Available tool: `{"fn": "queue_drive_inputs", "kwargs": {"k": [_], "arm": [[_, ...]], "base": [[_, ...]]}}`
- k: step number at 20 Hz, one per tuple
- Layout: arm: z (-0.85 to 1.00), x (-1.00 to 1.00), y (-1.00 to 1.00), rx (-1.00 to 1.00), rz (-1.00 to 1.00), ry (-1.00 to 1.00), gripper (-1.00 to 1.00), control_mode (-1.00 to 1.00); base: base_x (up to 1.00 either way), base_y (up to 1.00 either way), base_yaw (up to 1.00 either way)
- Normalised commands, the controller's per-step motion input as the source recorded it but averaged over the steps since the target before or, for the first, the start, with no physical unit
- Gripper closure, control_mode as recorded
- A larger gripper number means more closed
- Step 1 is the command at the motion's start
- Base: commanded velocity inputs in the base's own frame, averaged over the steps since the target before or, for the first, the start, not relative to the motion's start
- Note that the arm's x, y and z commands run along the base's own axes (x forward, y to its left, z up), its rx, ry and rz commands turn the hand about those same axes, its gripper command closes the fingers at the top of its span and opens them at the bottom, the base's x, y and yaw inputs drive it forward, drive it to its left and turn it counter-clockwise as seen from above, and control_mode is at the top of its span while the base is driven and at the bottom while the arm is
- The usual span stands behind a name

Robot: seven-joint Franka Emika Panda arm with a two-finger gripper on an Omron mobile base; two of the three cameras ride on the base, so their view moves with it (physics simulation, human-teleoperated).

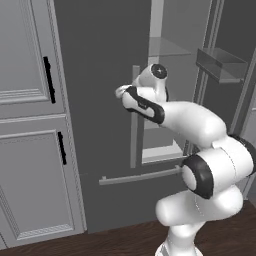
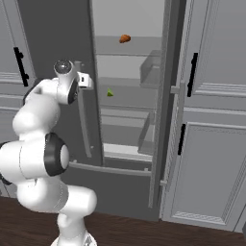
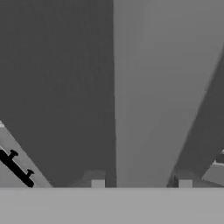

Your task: Grab a lemon wedge from the fridge and one ice cube from the ice bowl, and put them in the glass of lemonade.

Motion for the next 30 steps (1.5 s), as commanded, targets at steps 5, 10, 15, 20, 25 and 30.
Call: {"fn": "queue_drive_inputs", "kwargs": {"k": [5, 10, 15, 20, 25, 30], "arm": [[0.26, -1.00, 0.95, -0.04, 0.12, -0.03, 1.00, -1.00], [0.45, -1.00, 0.72, -0.02, 0.11, -0.01, 1.00, -1.00], [0.92, -0.99, 0.27, 0.00, 0.08, -0.02, 1.00, -1.00], [0.99, -0.63, -0.32, 0.04, -0.02, 0.00, 1.00, -1.00], [0.69, -0.03, -1.00, 0.29, -0.22, 0.10, 1.00, -1.00], [-0.11, 0.41, -0.97, 0.34, -0.23, 0.31, 1.00, -1.00]], "base": [[0.00, 0.00, 0.00], [0.00, 0.00, 0.00], [0.00, 0.00, 0.00], [0.00, 0.00, 0.00], [0.00, 0.00, 0.00], [0.00, 0.00, 0.00]]}}
